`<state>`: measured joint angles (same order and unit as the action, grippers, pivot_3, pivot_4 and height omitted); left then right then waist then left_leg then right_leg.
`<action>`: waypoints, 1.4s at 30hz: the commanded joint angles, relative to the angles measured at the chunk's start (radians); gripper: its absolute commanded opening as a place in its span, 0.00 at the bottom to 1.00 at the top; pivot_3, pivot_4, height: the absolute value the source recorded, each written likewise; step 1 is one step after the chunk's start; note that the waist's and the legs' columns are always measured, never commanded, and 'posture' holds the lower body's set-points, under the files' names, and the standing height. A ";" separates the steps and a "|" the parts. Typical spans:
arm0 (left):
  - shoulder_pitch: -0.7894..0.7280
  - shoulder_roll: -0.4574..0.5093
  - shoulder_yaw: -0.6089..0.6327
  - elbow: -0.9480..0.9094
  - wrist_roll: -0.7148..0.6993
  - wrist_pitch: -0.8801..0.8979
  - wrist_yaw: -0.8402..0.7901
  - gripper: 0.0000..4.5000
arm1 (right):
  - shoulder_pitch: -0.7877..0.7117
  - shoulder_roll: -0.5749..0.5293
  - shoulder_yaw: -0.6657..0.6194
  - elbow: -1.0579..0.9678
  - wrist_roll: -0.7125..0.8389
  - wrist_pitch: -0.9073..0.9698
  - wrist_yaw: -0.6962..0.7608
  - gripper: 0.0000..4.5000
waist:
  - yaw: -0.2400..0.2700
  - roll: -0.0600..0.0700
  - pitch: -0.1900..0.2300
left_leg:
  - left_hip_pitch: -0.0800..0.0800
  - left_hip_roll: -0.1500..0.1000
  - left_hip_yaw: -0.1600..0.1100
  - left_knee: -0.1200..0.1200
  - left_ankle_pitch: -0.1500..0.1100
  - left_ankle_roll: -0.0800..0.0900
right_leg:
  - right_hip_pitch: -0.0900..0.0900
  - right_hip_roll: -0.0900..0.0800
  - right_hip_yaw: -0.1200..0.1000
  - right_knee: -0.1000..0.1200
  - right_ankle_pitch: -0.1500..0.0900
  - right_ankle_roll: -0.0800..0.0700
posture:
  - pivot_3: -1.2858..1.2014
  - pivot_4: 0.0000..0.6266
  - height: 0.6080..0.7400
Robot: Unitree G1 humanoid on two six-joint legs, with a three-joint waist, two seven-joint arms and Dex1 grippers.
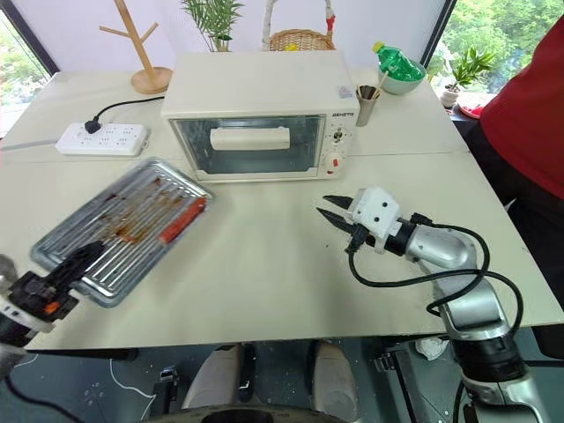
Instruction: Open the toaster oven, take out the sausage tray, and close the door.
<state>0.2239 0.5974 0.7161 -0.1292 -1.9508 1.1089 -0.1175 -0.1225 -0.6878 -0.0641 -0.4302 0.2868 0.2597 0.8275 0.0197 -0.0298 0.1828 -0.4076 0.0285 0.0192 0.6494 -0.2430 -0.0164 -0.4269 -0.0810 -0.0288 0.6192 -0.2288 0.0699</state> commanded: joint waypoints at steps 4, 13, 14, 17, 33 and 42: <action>-0.297 0.156 -0.235 0.235 -0.021 0.166 -0.040 0.00 | 0.235 -0.138 -0.203 -0.273 0.316 0.229 0.112 1.00 | 0.019 0.000 0.000 | 0.000 -0.001 0.001 -0.001 0.000 0.000 | 0.000 0.001 -0.001 -0.001 0.000 0.000 | 0.52 0.24 1.00; -0.684 0.133 -0.548 0.476 0.170 0.326 -0.138 0.00 | 0.356 -0.141 -0.408 -0.426 0.528 0.417 -0.059 1.00 | 0.019 -0.001 0.000 | 0.000 0.000 0.002 0.000 0.000 0.000 | 0.000 0.001 -0.001 0.000 0.001 -0.001 | 0.52 0.24 1.00; -0.716 0.126 -0.566 0.498 0.211 0.344 -0.167 0.00 | 0.365 -0.141 -0.416 -0.435 0.523 0.421 -0.075 1.00 | 0.019 -0.001 -0.001 | 0.000 -0.001 0.002 0.000 0.000 0.000 | 0.000 0.001 -0.001 -0.001 0.001 -0.001 | 0.52 0.24 1.00; -0.781 0.100 -0.611 0.531 0.342 0.368 -0.256 0.00 | 0.394 -0.134 -0.433 -0.456 0.510 0.422 -0.113 1.00 | 0.018 -0.001 -0.001 | -0.001 -0.001 0.002 -0.001 0.000 0.000 | 0.000 0.001 -0.001 -0.002 0.001 -0.001 | 0.52 0.24 1.00; -0.895 -0.054 -0.671 0.674 0.869 0.260 -0.523 0.19 | 0.410 -0.124 -0.397 -0.460 0.470 0.399 -0.194 1.00 | 0.019 -0.001 -0.001 | -0.001 -0.002 0.002 0.000 0.000 0.001 | 0.001 0.000 -0.001 -0.003 0.001 0.000 | 0.52 0.24 1.00; -0.821 0.093 -0.687 0.584 1.080 0.131 -0.602 0.94 | 0.347 -0.138 -0.337 -0.386 0.410 0.367 -0.164 1.00 | 0.004 0.001 -0.003 | 0.001 0.000 0.002 0.000 0.000 0.001 | 0.001 0.002 -0.001 -0.001 0.001 0.000 | 0.52 0.24 1.00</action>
<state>-0.6325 0.6233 0.0300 0.4470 -1.0009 1.3125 -0.7444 0.2348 -0.8195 -0.3966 -0.8176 0.7101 0.6520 0.6549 0.0241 -0.0292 0.1795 -0.4057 0.0290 0.0209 0.6492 -0.2434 -0.0154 -0.4262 -0.0784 -0.0297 0.6188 -0.2278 0.0693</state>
